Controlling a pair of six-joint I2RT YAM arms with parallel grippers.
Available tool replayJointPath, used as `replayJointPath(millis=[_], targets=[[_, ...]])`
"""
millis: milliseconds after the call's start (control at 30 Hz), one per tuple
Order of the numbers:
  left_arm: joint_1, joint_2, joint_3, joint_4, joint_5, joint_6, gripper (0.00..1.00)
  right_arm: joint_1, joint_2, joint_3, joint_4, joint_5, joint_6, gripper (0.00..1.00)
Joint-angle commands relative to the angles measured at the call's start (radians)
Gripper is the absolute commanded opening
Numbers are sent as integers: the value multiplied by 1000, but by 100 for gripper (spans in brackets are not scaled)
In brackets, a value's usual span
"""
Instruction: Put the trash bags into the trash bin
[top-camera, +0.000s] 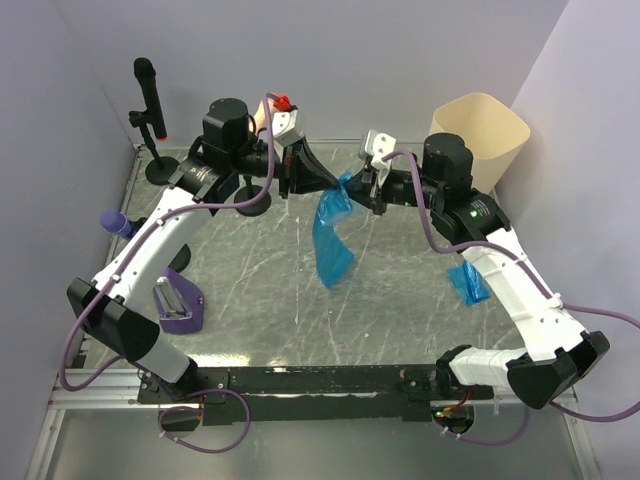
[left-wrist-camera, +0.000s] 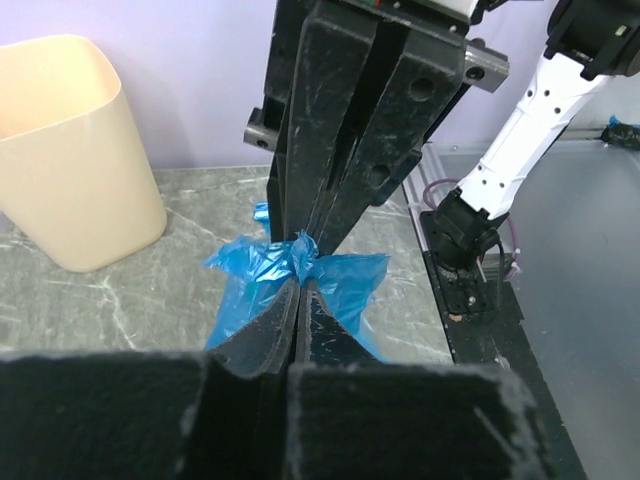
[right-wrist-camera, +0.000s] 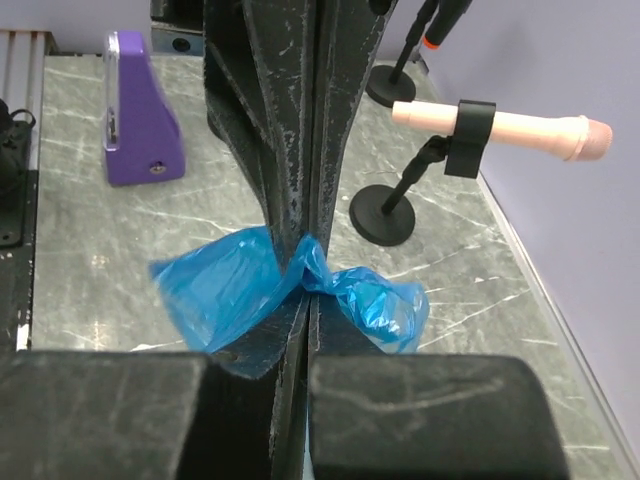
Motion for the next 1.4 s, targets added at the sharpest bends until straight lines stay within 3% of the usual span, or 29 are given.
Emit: replayJointPath(millis=[0, 233, 367, 500, 633, 833, 1167, 1367], targets=[[24, -12, 38, -61, 4, 63, 1, -4, -44, 44, -38, -23, -57, 0], [70, -25, 29, -123, -5, 108, 1, -33, -112, -16, -75, -37, -48, 0], [68, -25, -3, -28, 32, 25, 1, -35, -104, -33, -34, -34, -20, 0], [68, -2, -8, 78, 98, -124, 7, -27, -66, -24, 32, 1, 18, 35], [70, 31, 35, 34, 138, -124, 10, -4, -18, 9, 58, 43, -5, 41], [68, 46, 38, 48, 161, -154, 9, 25, 22, 38, 80, 67, -19, 42], [68, 66, 71, -15, 173, -158, 15, 62, 34, 67, 98, 80, -13, 46], [76, 61, 86, -54, 164, -110, 1, 62, 23, 72, 57, 72, -39, 19]])
